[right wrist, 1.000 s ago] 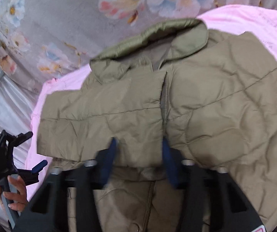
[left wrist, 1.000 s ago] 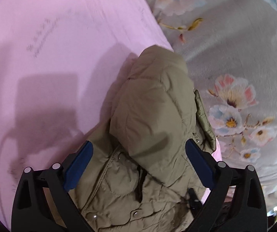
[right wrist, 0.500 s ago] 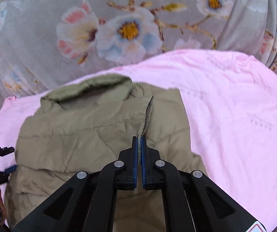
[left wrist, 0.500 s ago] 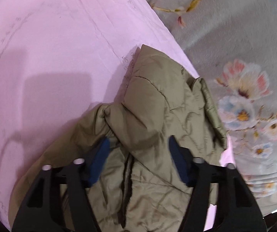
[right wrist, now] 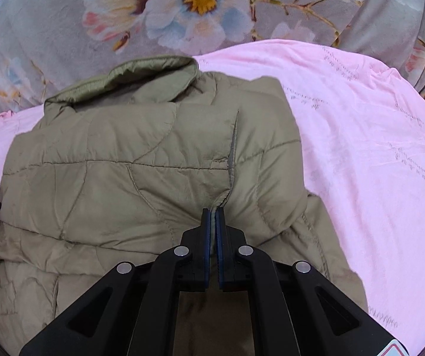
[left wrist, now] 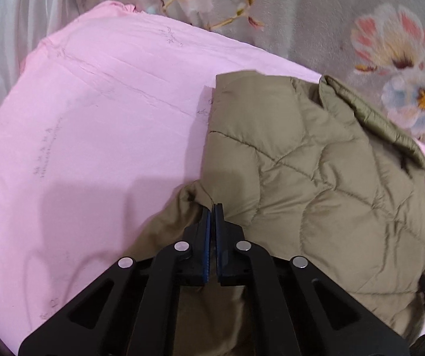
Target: Fold large clothes
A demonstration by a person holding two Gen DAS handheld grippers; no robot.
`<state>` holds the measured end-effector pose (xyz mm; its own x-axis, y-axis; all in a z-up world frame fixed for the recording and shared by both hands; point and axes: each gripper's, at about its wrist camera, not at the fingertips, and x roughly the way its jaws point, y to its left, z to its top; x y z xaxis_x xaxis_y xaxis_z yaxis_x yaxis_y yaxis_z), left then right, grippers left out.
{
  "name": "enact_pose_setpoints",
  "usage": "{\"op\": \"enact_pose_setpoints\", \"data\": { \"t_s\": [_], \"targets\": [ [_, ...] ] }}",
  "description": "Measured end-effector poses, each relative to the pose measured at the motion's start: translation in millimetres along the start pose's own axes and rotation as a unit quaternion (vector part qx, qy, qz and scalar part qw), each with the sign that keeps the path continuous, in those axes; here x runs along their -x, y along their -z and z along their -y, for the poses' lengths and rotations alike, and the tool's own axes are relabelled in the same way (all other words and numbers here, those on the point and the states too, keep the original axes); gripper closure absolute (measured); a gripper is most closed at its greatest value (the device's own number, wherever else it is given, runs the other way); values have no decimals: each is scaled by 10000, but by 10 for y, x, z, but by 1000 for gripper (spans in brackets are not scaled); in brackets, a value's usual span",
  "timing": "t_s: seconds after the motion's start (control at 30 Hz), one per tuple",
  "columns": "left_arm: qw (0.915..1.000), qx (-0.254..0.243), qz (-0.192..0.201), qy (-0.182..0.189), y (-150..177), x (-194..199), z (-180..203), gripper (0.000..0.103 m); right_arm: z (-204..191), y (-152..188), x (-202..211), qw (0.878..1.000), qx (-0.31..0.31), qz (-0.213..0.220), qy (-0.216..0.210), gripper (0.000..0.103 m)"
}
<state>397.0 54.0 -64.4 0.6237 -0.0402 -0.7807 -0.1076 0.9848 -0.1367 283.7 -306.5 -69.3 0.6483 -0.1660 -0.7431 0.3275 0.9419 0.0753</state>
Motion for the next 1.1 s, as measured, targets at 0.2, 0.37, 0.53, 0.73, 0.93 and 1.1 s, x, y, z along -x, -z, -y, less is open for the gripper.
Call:
{"op": "enact_pose_setpoints", "data": {
  "t_s": [0.2,0.37,0.53,0.73,0.93,1.1],
  "targets": [
    [9983,-431,27,-389,61,-40,87,99,-36,15,-31,9997,168,-147,-51,94],
    [9931,-783,601,-635,73,483,116,78,97,49,467,9988,-221,432,17,60],
    [9888,-1073,1030,-87,-88,865,549,73,-347,-143,694,9972,249,635,-301,77],
    [9912,-1221,501,-61,-65,327,997,88,-954,-227,192,9961,531,75,-698,100],
    [9867,-1507,400,-454,291,-70,1022,95,-1073,-1,-132,9958,688,-186,-573,103],
    [9841,-1611,517,-542,424,-82,1026,96,-1060,113,-158,9960,706,-87,-549,103]
  ]
}}
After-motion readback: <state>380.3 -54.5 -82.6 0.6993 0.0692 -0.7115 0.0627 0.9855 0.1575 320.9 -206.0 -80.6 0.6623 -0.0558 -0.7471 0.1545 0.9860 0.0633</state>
